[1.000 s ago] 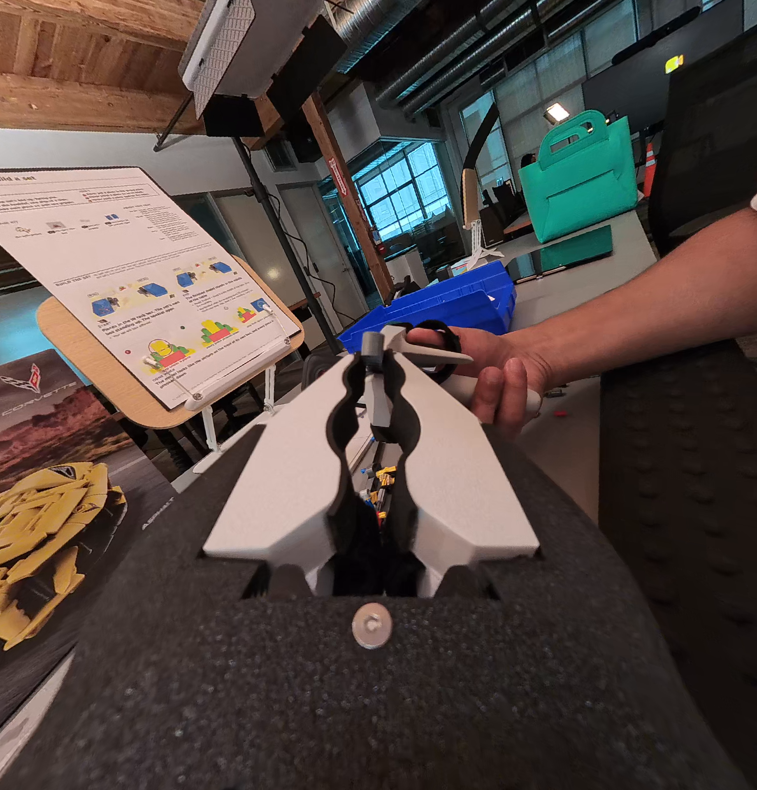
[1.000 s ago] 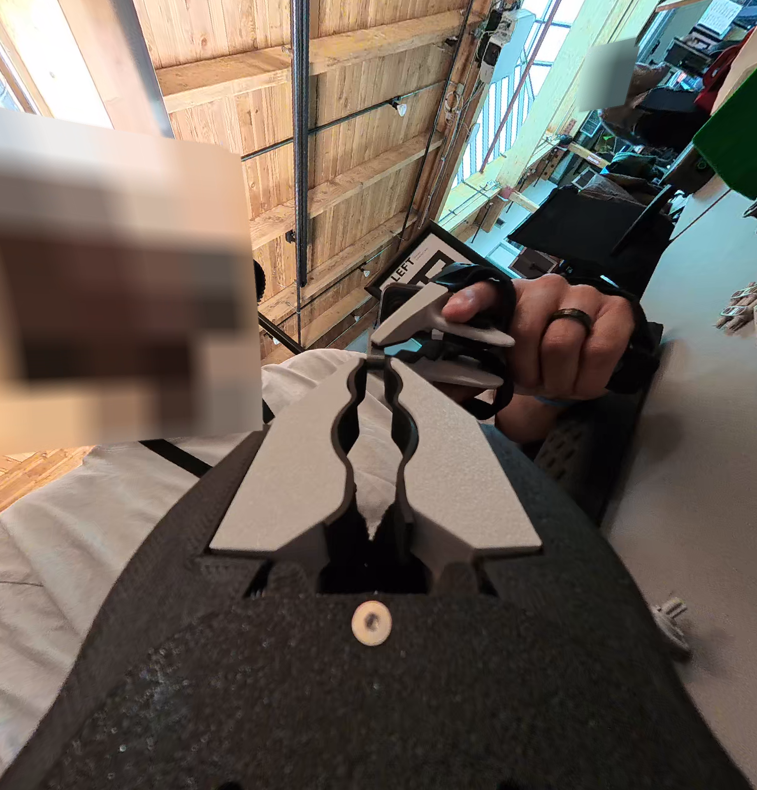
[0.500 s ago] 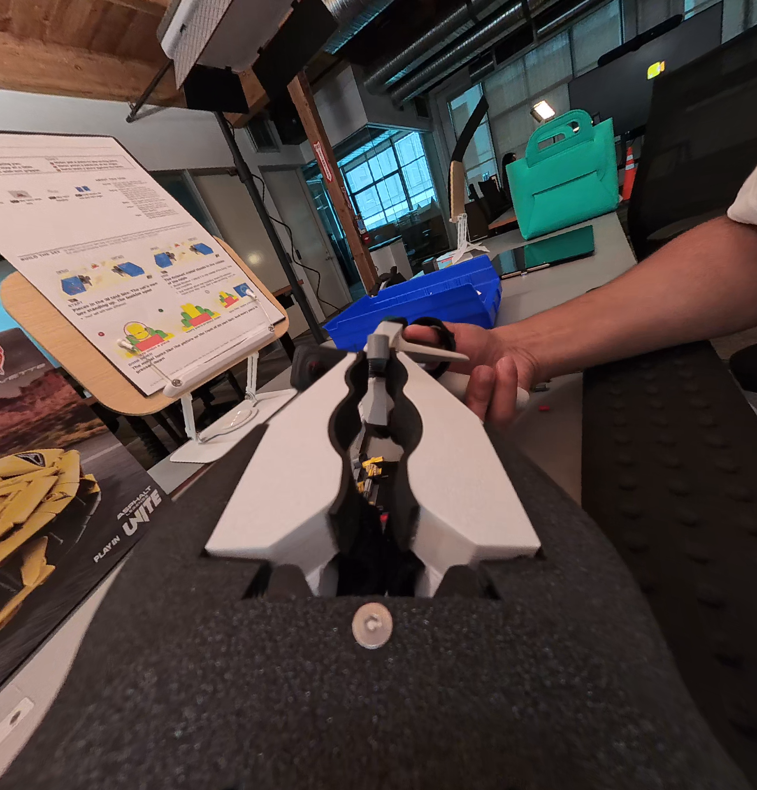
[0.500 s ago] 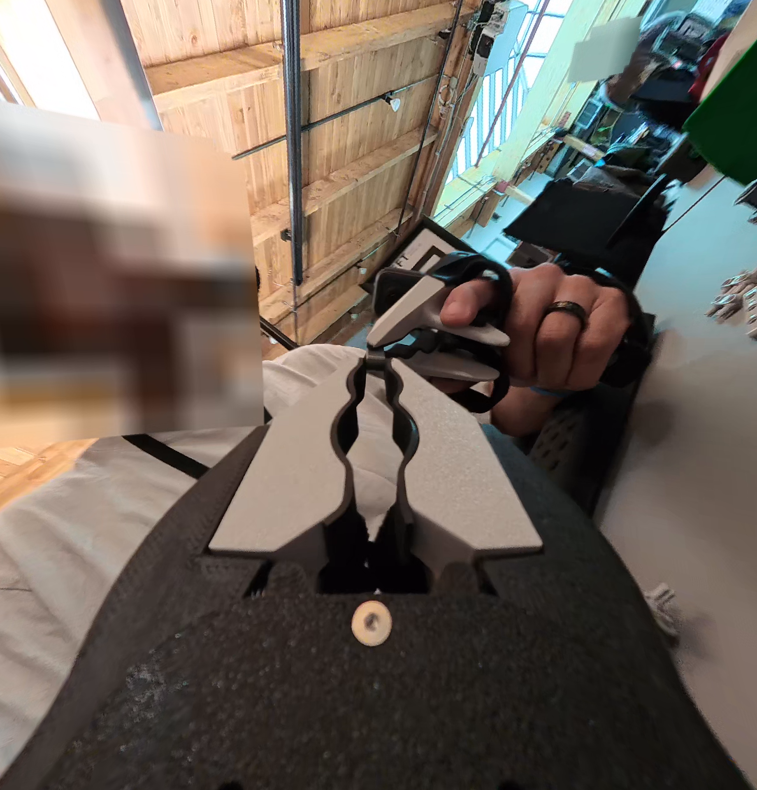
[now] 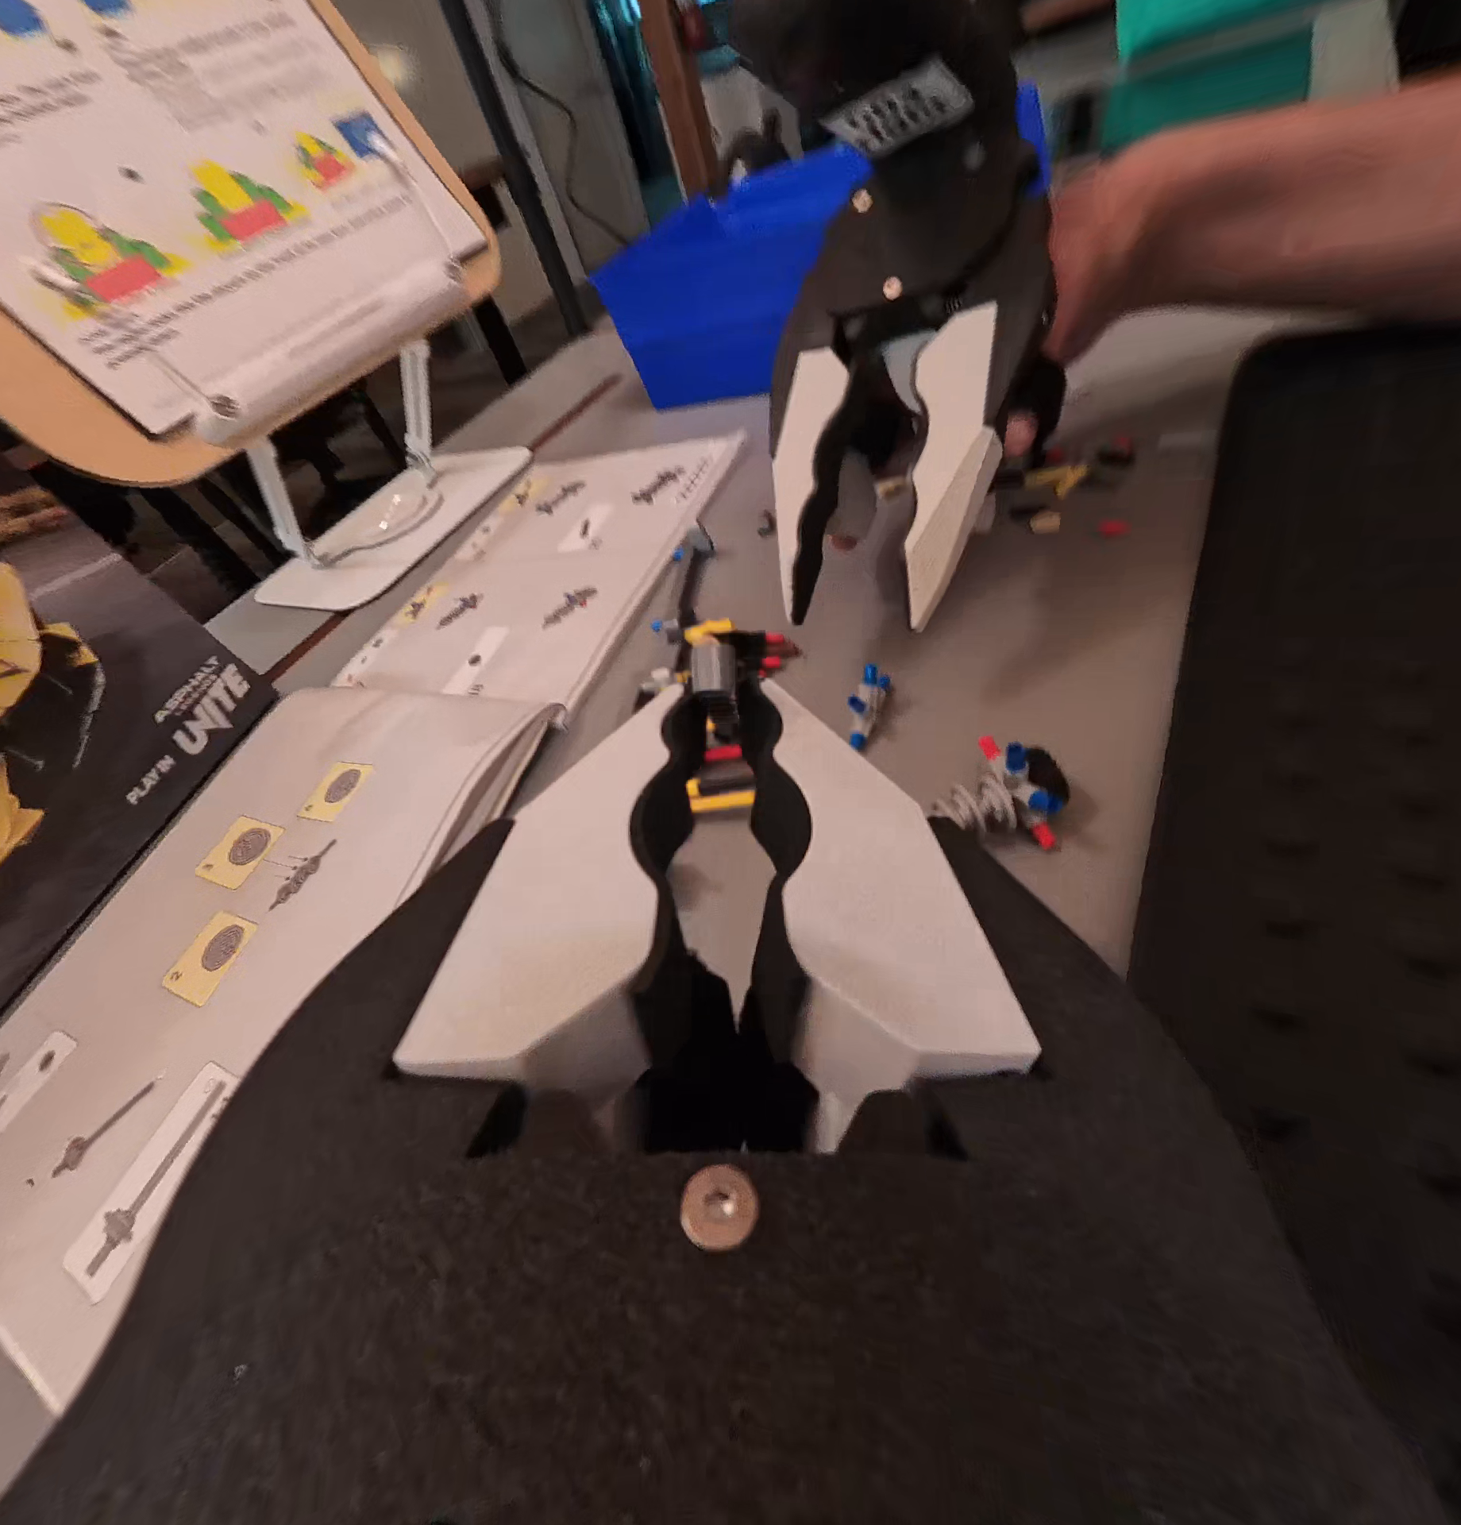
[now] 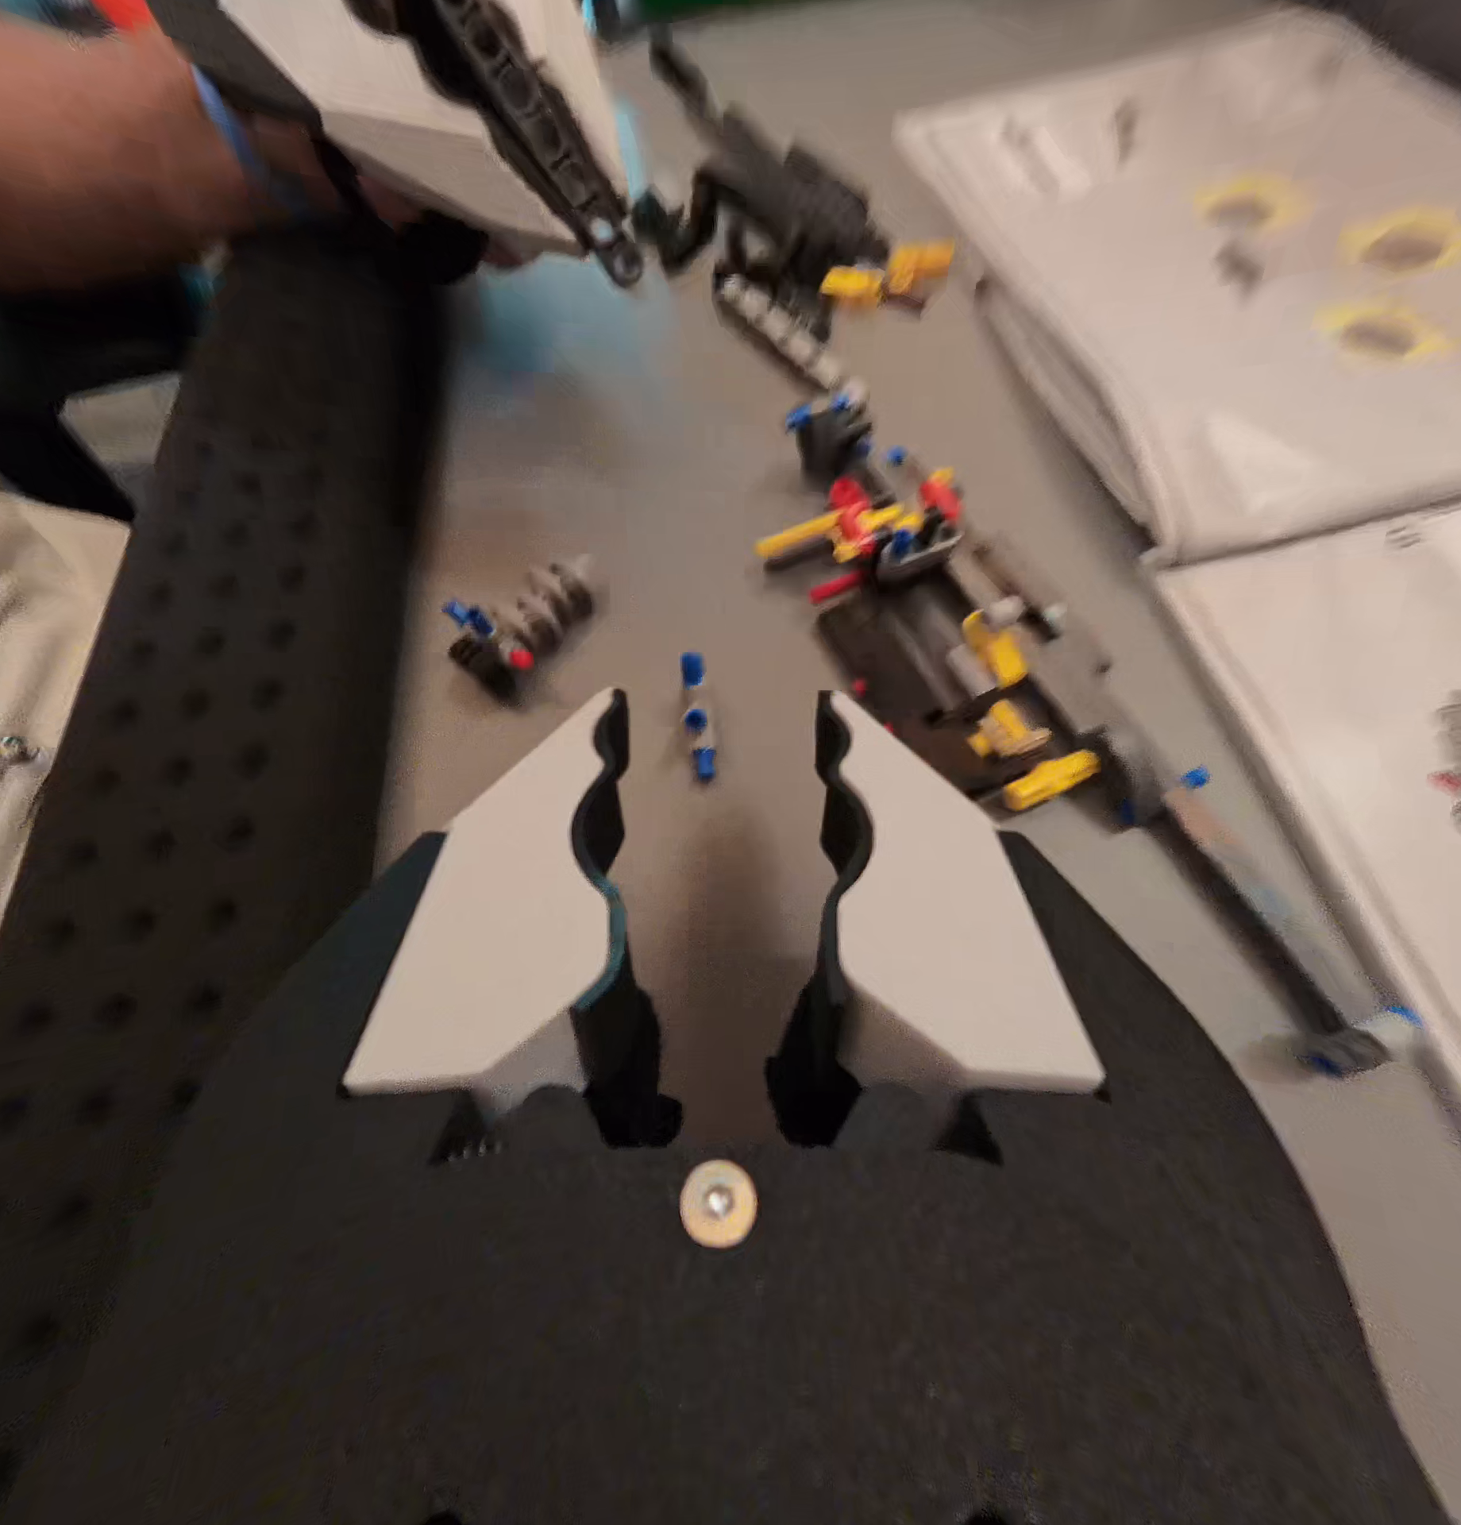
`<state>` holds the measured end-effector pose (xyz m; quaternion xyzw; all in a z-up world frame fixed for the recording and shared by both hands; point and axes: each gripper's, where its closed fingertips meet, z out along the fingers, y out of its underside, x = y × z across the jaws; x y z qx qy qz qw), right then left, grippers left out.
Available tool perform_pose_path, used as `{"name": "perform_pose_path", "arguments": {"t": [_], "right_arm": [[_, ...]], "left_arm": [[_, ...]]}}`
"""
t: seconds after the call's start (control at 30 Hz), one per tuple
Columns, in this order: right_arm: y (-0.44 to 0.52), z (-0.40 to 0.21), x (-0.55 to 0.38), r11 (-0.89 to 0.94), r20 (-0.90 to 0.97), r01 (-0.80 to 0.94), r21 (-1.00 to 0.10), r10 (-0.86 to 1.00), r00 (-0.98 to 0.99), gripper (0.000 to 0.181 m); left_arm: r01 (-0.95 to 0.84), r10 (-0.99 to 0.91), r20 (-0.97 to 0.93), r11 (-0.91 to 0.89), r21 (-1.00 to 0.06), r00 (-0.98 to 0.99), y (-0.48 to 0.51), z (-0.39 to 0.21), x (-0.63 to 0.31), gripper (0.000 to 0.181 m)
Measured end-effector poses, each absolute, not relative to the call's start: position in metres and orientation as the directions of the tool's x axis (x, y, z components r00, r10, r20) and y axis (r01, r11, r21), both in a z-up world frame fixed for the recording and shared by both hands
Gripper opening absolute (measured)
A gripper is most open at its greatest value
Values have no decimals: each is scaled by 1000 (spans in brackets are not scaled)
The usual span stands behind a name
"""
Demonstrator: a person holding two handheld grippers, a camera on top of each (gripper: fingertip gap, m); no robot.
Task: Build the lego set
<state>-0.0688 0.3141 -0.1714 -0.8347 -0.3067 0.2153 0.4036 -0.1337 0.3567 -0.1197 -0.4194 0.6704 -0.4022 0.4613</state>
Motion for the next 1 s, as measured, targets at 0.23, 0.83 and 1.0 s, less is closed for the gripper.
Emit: {"name": "perform_pose_path", "arguments": {"t": [0.23,0.83,1.0], "right_arm": [[309,-203,-76,-517,-40,477,-711,706,707,27],[347,-142,-108,-182,575,842,-509,656,489,6],[355,-140,-103,-207,665,892,-402,604,439,6]], "left_arm": [[-344,-918,-146,280,-896,-368,344,-149,-140,7],[-165,-784,-585,617,-769,-207,345,-126,-120,6],[-181,-684,-717,729,-660,-137,350,-126,-118,6]]}}
